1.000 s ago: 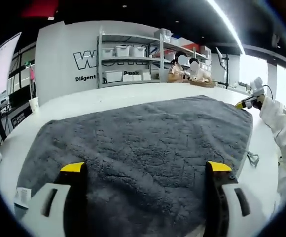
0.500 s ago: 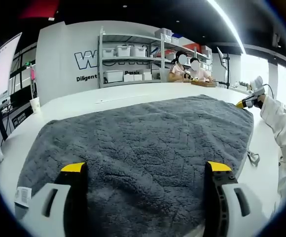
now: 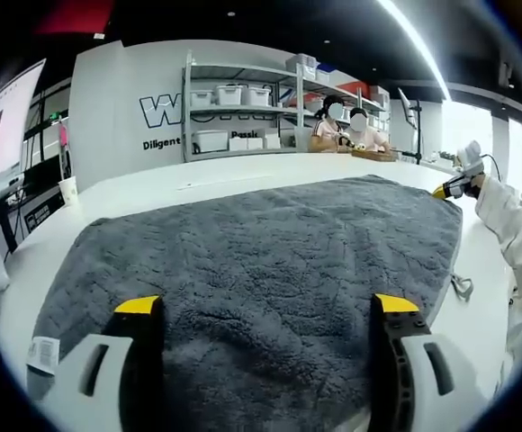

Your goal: Open the folded towel by lifting each exposed corner and separating the folded layers until the towel lies flat within the target outline without major curled edges

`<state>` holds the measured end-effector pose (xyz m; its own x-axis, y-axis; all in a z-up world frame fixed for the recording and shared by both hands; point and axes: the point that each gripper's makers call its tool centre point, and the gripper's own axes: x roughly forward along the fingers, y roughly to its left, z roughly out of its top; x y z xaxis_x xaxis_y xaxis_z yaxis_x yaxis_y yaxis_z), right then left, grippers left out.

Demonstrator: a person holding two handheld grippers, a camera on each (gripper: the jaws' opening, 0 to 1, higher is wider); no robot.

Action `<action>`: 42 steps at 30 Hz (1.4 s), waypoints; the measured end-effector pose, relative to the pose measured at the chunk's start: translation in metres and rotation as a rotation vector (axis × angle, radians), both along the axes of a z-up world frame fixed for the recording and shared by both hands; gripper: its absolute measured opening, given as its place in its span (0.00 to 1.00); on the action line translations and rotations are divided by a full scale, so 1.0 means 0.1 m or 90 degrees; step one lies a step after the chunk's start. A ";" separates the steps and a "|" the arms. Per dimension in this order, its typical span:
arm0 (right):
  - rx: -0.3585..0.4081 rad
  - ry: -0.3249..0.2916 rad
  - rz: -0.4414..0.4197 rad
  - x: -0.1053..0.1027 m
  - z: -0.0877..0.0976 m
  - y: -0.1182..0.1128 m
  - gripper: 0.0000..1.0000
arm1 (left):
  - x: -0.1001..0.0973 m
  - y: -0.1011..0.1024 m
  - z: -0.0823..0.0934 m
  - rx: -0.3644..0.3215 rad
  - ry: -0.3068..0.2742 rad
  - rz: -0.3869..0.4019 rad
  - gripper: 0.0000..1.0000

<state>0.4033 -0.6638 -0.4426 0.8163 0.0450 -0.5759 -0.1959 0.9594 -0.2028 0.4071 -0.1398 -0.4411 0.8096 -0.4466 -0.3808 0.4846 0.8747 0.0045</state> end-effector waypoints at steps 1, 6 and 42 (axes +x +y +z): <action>0.000 0.000 0.001 0.00 0.00 0.00 0.00 | 0.00 0.00 0.00 -0.001 0.000 -0.001 0.93; -0.001 0.000 0.002 -0.02 0.00 -0.01 0.00 | -0.01 0.01 0.00 0.000 0.000 0.000 0.92; 0.029 -0.063 -0.080 -0.40 0.30 -0.13 0.12 | -0.04 0.04 0.00 0.001 0.004 -0.001 0.91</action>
<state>0.3635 -0.6771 -0.4121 0.8697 -0.0372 -0.4921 -0.0544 0.9838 -0.1706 0.4026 -0.1359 -0.4412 0.8069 -0.4469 -0.3862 0.4856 0.8742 0.0030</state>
